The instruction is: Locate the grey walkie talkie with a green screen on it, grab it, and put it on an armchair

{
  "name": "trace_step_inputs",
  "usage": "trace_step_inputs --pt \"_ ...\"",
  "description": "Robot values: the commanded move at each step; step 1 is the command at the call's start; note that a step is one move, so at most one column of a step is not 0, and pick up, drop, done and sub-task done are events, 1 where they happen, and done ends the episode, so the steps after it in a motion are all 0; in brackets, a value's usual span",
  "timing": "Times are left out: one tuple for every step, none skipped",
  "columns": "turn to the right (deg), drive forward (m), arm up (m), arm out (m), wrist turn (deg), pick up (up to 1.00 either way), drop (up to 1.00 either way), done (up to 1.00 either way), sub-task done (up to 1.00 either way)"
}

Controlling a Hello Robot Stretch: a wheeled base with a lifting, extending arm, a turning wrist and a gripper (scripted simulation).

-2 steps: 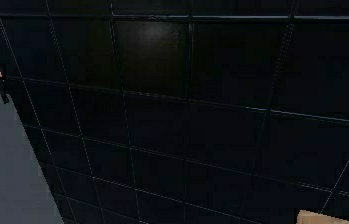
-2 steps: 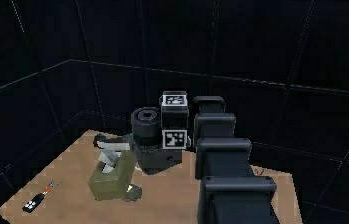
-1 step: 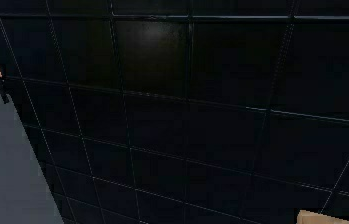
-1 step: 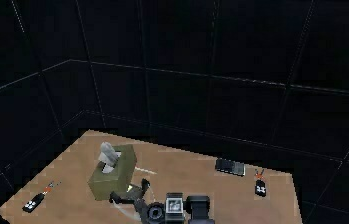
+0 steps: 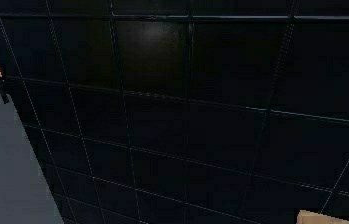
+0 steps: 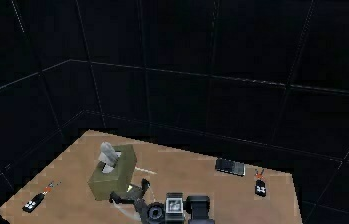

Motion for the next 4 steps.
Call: trace_step_inputs --pt "0.0 0.0 0.1 0.0 0.0 0.0 0.0 0.0 0.0" --pt "0.0 0.0 0.12 0.0 0.0 0.0 0.0 0.0 0.0" --pt "0.0 0.0 0.0 0.0 -45.0 0.0 0.0 0.0 0.0" --pt "0.0 0.0 0.0 0.0 -45.0 0.0 0.0 0.0 0.0"
